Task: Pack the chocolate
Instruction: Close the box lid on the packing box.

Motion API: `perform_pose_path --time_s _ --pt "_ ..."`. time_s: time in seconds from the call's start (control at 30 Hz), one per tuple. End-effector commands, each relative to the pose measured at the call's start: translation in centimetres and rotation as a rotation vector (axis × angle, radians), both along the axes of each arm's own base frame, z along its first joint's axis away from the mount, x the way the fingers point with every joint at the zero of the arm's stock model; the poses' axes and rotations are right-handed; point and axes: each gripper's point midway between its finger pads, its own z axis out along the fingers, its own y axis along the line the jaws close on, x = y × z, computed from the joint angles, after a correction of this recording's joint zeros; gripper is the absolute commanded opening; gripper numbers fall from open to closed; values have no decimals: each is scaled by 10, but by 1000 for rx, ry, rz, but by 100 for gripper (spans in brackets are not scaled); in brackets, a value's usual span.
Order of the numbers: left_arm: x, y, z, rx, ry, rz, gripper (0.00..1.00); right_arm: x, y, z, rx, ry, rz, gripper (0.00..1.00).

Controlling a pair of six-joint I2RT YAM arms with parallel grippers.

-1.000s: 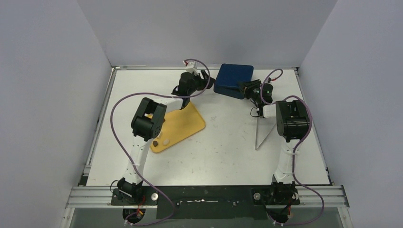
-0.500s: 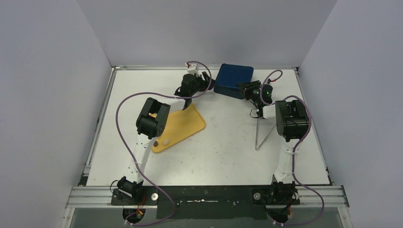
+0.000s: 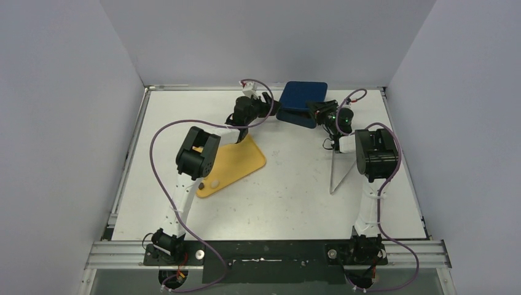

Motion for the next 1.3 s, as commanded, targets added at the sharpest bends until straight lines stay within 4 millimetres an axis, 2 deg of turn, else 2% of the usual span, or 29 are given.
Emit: perform_pose_path --time_s 0.0,0.17,0.4,0.57,0.7,1.0,1.27 --pt "3 2 73 -75 -144 3 67 13 1 33 24 -125 8 17" --pt "7 1 62 -71 -114 9 66 18 10 4 -29 -35 53 18" --pt "8 0 55 -71 -113 6 64 13 7 -15 -87 21 60 18" --pt "13 -3 48 -73 -113 5 60 9 -1 -15 -95 21 22 18" --pt "15 -7 42 -78 -106 -6 59 7 -8 -10 -35 -10 -9 17" --pt "14 -5 42 -77 -103 3 59 17 -10 -1 21 -18 -18 17" --pt "15 -8 36 -100 -66 8 54 14 -16 -6 -47 33 -9 19"
